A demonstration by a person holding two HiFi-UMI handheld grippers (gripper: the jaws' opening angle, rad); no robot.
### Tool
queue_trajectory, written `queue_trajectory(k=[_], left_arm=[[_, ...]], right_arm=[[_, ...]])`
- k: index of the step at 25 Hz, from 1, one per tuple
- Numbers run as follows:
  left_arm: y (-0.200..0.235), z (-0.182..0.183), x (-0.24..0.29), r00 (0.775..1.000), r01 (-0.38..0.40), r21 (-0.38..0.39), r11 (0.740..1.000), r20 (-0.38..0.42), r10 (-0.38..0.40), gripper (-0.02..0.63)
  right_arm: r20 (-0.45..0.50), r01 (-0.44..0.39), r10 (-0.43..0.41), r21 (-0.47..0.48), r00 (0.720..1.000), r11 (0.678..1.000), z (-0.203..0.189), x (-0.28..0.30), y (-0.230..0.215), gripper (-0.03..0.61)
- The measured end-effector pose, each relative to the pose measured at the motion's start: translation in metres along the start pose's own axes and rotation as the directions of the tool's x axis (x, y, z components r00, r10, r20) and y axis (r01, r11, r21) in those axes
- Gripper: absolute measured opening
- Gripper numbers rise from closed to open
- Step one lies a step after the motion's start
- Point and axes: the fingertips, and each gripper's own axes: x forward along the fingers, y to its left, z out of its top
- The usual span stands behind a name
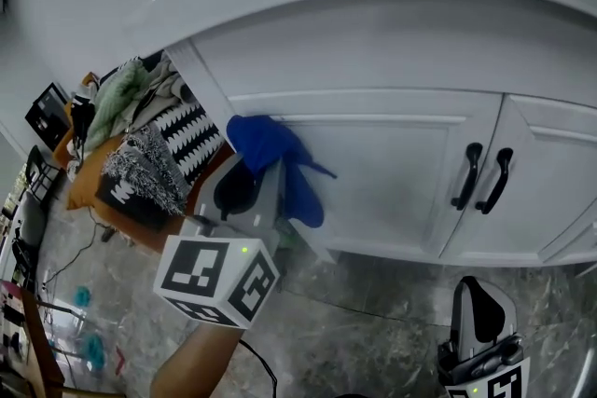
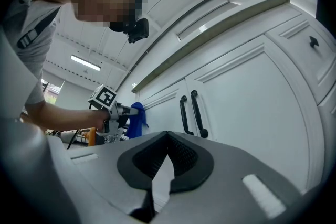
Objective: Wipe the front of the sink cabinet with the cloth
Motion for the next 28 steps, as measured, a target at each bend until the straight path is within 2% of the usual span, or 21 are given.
queue_trajectory(k=[6,12,15,19,22,25,28], left_arm=[[-0.003,0.018,0.002,1.000,0.006,0.029,1.000,0.003,-0.006,0.066],[-0.041,0.023,0.009,0.997,0.077,0.026,0.997,0.021,-0.077,0.066],[-0.063,0.027,0.014,0.993,0.115,-0.009,0.993,0.041,-0.114,0.066],[-0.099,0.026,0.017,0.990,0.125,-0.105,0.987,0.070,-0.118,0.066],[-0.133,0.031,0.021,0.987,0.140,-0.142,0.980,0.094,-0.127,0.066],[-0.170,0.039,0.025,0.979,0.191,-0.183,0.964,0.106,-0.174,0.066],[-0.204,0.040,0.024,0.974,0.223,-0.197,0.955,0.092,-0.208,0.066]], right_arm=[[-0.011,0.025,-0.025,-0.008,1.000,1.000,-0.001,0.000,-0.006,0.000],[-0.010,0.040,-0.040,-0.005,0.999,0.999,-0.004,-0.002,-0.009,0.000],[-0.009,0.047,-0.047,-0.004,0.999,0.999,-0.006,-0.002,-0.011,0.000],[-0.037,0.088,-0.089,-0.033,0.995,0.996,0.000,0.003,-0.020,0.000],[-0.111,0.161,-0.171,-0.092,0.979,0.983,0.015,0.016,-0.038,0.000],[-0.220,0.229,-0.244,-0.091,0.945,0.969,0.026,0.021,-0.055,0.000],[-0.273,0.240,-0.273,-0.147,0.922,0.960,0.040,0.012,-0.064,0.000]])
